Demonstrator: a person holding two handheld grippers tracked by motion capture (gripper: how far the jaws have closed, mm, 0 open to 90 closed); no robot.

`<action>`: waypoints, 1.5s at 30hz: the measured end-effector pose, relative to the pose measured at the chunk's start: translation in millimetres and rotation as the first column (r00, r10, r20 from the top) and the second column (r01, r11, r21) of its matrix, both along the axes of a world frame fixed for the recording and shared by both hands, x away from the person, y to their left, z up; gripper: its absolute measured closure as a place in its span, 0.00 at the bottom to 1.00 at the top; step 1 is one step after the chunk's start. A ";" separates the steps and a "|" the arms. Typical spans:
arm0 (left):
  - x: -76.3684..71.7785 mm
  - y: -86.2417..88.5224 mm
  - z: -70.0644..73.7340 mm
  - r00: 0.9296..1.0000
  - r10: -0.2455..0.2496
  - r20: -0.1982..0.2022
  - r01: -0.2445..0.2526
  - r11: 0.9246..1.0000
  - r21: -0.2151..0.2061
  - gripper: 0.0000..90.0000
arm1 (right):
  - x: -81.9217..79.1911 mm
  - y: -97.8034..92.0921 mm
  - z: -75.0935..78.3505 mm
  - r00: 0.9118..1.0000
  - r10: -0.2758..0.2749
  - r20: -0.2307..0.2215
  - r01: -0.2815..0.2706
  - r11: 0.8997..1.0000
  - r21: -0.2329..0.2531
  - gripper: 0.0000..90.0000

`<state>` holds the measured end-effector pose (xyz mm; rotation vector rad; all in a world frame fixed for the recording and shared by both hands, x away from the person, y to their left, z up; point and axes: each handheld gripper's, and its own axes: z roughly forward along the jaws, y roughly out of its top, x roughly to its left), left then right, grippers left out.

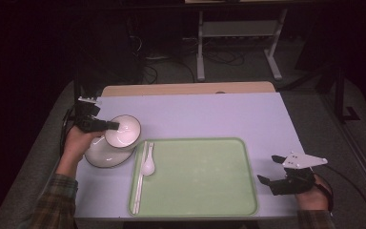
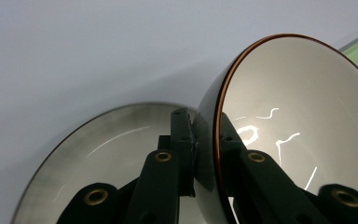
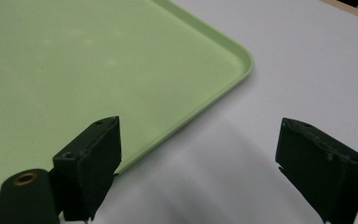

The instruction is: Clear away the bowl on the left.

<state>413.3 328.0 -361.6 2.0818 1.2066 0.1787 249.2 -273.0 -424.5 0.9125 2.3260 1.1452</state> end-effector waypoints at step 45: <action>23.5 -248.4 -32.0 0.931 -0.360 -0.067 0.358 0.933 -0.043 0.91 | -1.5 -1.2 1.9 1.000 0.006 0.006 -0.006 1.000 0.024 0.15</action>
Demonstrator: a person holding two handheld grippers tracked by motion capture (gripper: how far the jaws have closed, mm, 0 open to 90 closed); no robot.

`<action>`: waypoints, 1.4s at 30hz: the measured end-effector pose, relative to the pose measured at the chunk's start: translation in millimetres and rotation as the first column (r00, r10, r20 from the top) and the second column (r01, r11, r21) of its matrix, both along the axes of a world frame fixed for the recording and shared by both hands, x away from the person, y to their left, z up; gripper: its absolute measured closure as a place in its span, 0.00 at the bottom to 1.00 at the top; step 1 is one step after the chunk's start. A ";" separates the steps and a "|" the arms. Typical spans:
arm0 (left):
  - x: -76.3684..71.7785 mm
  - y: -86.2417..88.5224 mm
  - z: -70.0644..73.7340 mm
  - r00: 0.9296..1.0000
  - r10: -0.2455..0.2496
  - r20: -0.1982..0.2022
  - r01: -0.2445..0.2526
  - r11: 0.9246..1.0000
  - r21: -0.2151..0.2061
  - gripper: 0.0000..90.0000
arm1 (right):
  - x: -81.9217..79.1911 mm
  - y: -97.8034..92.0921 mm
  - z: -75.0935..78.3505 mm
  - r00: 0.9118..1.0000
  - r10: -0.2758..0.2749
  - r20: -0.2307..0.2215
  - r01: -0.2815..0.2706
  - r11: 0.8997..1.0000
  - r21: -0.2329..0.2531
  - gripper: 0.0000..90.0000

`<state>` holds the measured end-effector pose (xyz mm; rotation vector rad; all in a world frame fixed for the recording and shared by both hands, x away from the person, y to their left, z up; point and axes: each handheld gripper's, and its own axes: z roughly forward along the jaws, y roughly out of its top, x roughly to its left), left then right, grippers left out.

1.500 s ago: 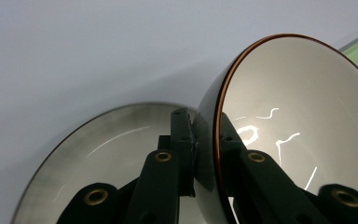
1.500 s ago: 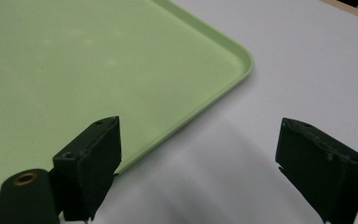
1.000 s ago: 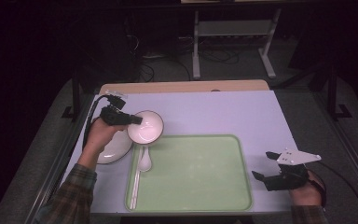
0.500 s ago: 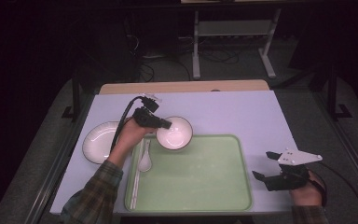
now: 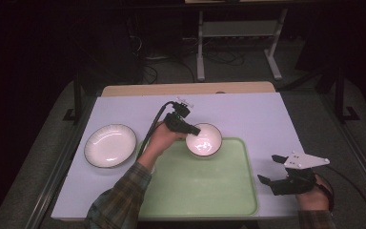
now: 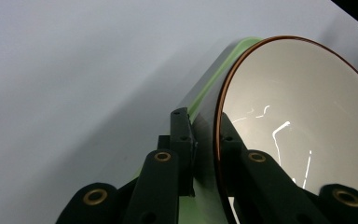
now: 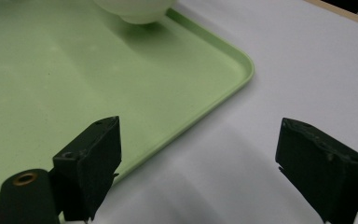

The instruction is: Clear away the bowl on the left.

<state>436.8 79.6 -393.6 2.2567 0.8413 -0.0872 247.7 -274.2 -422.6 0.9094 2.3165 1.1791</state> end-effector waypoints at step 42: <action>-19.6 30.2 11.2 0.997 -0.019 0.070 0.021 1.000 -0.021 0.32 | -0.6 0.6 -0.1 1.000 0.005 -0.002 -0.005 1.000 -0.001 0.15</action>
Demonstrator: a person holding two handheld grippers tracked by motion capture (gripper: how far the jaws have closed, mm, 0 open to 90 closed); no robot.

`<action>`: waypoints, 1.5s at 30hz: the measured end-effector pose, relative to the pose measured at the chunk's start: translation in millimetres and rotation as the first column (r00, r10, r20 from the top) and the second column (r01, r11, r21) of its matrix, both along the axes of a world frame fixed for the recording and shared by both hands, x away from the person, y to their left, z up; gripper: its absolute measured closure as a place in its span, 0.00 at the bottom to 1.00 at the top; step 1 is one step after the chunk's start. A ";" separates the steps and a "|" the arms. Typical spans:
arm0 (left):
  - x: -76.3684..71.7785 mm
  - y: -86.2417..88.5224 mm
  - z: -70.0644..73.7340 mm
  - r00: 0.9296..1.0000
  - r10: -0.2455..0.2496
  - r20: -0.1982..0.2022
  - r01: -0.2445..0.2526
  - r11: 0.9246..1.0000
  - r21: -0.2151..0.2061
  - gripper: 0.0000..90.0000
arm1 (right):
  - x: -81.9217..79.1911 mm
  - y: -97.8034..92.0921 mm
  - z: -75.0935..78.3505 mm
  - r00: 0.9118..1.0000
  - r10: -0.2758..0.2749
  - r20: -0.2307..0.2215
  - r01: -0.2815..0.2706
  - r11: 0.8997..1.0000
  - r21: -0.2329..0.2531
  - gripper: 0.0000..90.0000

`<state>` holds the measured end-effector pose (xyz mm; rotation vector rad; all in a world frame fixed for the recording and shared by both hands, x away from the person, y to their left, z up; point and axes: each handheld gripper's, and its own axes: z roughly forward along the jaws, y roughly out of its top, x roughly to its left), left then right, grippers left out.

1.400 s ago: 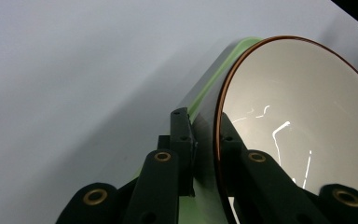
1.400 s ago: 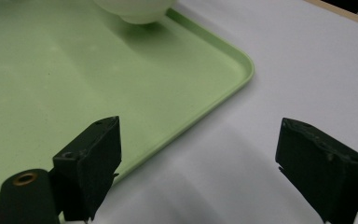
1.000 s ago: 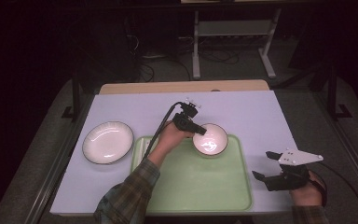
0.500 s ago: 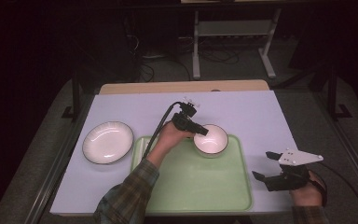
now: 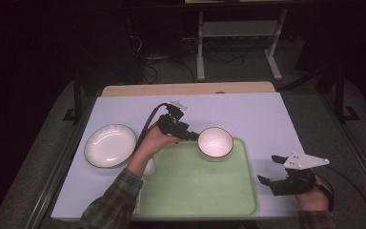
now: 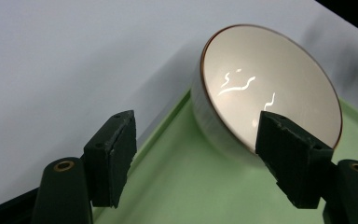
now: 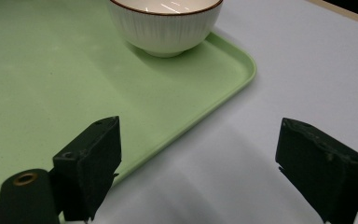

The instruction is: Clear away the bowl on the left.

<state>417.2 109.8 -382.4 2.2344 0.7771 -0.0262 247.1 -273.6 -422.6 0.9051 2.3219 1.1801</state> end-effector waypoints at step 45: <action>-41.2 244.2 5.1 0.889 0.456 0.045 -0.458 0.886 0.073 0.23 | 1.2 1.0 -2.5 1.000 -0.005 -0.004 0.005 1.000 -0.027 0.15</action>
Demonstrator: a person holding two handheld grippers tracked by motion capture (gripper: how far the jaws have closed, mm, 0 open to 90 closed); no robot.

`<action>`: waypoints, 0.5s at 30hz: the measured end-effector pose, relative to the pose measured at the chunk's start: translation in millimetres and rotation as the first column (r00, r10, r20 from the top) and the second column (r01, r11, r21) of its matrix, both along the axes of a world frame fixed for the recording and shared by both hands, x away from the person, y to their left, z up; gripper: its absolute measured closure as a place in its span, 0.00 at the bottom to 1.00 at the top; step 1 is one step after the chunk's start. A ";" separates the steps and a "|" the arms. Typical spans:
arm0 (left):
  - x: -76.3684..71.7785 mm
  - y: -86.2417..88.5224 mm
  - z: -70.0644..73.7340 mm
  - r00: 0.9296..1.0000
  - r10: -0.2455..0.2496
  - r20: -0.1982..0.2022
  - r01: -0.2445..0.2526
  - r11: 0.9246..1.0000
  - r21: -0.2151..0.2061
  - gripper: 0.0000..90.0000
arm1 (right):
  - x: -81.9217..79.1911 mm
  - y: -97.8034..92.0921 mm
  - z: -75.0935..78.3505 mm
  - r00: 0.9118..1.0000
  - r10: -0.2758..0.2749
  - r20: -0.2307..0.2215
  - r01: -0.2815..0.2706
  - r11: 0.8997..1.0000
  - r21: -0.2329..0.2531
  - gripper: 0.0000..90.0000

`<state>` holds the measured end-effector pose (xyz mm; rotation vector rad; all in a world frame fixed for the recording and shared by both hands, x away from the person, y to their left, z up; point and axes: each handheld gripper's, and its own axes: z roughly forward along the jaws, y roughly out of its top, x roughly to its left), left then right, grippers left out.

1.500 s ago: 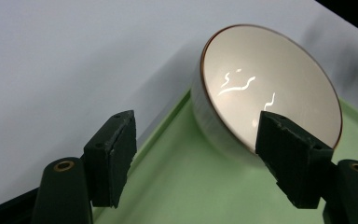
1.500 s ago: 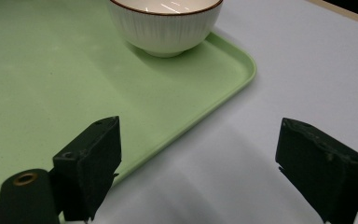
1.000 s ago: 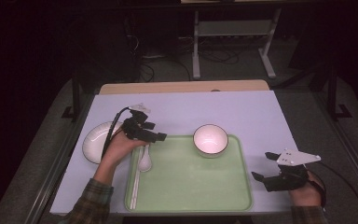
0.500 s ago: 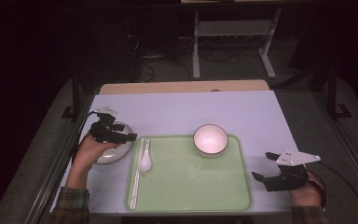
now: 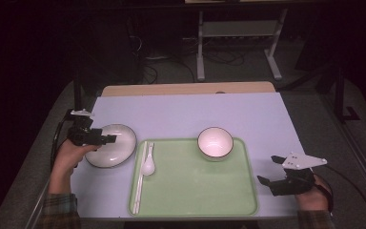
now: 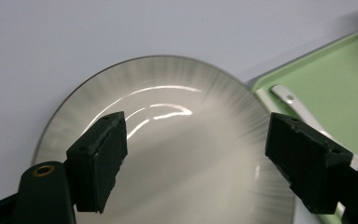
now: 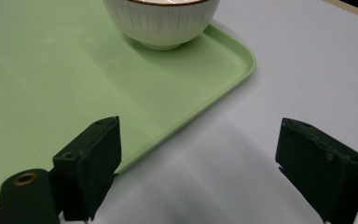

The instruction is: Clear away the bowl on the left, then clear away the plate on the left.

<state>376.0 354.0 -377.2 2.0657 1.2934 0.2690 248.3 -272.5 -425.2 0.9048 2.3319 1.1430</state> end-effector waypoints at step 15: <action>-0.2 53.1 -15.1 0.986 0.148 -0.080 -0.148 0.989 0.011 0.24 | 0.7 0.1 -0.1 1.000 -0.002 -0.001 0.002 1.000 0.000 0.15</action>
